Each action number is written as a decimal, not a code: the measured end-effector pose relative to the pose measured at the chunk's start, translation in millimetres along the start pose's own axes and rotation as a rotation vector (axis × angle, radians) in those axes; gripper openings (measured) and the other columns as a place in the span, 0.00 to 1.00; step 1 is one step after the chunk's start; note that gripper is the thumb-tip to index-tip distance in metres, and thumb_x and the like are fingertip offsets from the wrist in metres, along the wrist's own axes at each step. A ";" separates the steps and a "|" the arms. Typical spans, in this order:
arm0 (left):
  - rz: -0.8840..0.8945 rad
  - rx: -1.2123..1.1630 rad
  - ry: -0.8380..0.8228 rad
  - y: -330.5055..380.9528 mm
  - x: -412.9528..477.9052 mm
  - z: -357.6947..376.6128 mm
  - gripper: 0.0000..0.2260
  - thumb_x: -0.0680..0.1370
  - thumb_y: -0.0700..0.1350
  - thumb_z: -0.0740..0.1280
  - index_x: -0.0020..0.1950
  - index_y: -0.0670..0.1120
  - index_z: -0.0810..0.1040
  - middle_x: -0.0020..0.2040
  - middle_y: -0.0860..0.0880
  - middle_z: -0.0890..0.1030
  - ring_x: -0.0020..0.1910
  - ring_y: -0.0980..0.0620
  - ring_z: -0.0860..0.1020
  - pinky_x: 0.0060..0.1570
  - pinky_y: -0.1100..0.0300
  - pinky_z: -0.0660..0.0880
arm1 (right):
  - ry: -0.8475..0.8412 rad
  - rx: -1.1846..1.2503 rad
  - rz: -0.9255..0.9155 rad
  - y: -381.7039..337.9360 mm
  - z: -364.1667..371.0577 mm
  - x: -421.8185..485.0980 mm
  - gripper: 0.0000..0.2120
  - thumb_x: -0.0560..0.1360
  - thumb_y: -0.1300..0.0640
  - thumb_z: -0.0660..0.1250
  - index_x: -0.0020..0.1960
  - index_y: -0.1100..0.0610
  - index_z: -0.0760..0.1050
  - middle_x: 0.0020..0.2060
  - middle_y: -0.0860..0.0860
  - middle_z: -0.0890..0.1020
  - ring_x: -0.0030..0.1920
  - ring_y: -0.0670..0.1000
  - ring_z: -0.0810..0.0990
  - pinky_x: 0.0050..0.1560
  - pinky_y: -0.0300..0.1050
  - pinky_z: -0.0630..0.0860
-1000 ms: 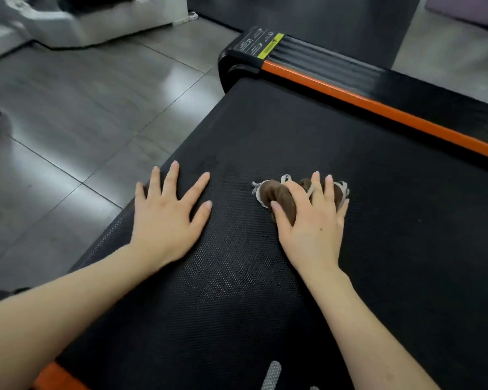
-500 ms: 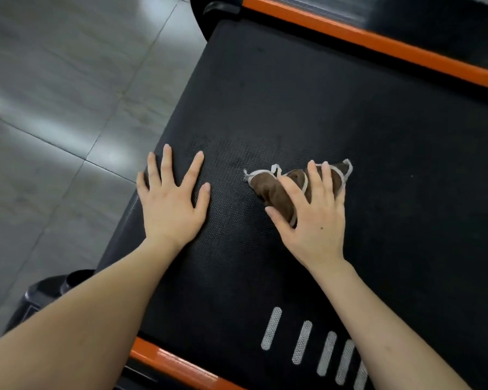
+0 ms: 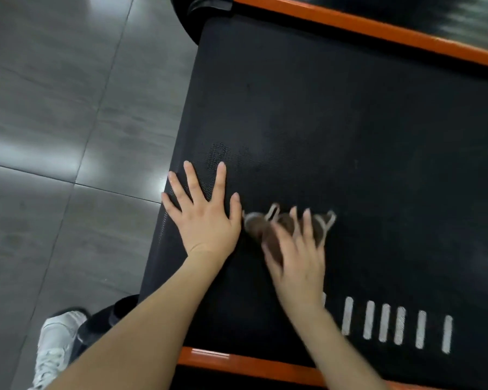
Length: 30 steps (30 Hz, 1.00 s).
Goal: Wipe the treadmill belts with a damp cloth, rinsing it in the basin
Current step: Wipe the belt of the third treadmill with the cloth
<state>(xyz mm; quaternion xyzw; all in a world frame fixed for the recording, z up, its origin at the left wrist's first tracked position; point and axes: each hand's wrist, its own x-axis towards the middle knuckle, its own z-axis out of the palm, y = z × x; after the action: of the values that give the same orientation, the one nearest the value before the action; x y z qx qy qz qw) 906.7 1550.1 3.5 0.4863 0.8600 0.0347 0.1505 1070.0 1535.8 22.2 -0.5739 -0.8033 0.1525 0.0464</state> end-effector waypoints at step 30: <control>-0.237 -0.097 -0.028 32.6 111.8 -28.5 0.28 0.78 0.58 0.48 0.77 0.51 0.55 0.71 0.33 0.63 0.65 0.32 0.66 0.60 0.36 0.66 | 0.269 0.004 0.810 38.0 -29.0 282.7 0.25 0.80 0.49 0.57 0.74 0.55 0.59 0.74 0.64 0.57 0.74 0.66 0.51 0.66 0.72 0.50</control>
<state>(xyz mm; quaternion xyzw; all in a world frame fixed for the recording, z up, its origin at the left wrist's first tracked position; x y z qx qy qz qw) 871.4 1664.4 12.2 0.3740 0.9065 0.0516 0.1888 1016.4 1817.1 10.0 -0.8577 -0.4995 0.0835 0.0884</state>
